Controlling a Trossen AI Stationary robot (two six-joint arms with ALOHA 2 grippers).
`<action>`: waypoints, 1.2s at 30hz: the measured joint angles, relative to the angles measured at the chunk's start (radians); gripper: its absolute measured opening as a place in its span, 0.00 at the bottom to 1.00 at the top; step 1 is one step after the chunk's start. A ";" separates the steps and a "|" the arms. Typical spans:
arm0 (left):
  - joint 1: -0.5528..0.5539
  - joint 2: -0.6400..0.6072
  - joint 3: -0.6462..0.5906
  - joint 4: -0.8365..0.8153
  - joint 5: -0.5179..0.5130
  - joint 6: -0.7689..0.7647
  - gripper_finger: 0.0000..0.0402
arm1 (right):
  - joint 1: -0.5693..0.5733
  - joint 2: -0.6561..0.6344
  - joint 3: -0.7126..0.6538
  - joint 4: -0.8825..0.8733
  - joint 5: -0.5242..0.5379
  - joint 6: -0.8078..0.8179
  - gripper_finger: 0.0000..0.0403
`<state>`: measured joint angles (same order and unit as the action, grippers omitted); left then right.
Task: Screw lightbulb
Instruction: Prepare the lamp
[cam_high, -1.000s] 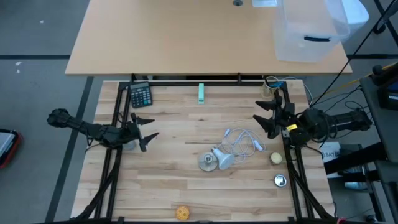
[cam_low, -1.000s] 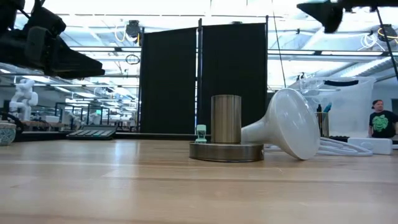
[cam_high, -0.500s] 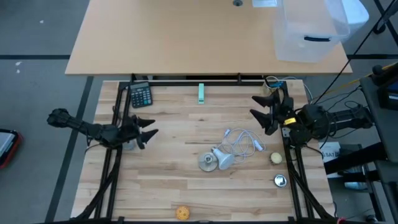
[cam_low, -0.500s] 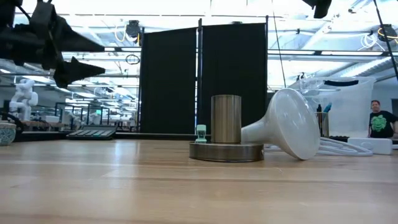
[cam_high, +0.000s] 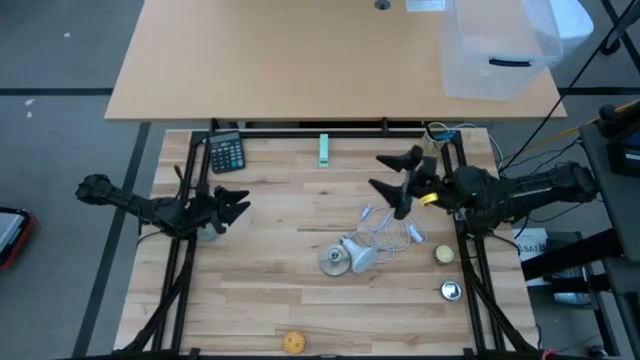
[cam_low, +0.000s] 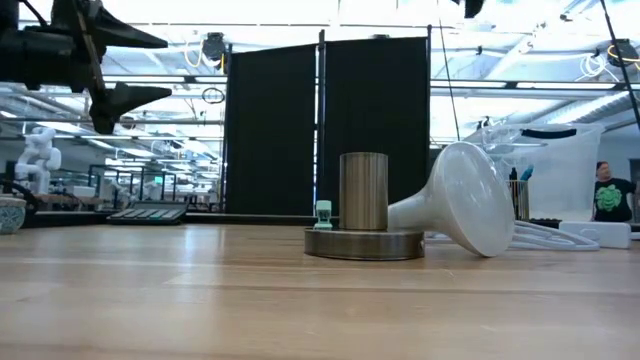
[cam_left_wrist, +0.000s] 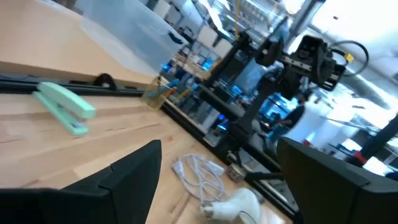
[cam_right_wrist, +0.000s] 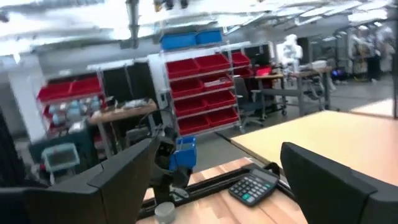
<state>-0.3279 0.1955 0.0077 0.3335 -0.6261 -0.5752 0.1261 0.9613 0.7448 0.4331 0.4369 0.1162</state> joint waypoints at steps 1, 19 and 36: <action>0.000 0.000 0.000 0.005 0.012 0.000 0.80 | 0.000 0.020 0.013 0.003 0.000 -0.005 0.83; 0.000 0.008 0.000 0.156 0.153 -0.001 0.80 | 0.017 0.139 0.037 -0.037 -0.157 0.010 0.83; 0.000 0.165 0.000 0.242 0.250 0.000 0.80 | 0.139 0.170 0.036 -0.341 -0.138 0.020 0.83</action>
<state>-0.3275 0.3607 0.0076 0.5760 -0.3759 -0.5751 0.2647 1.1308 0.7811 0.0925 0.2989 0.1359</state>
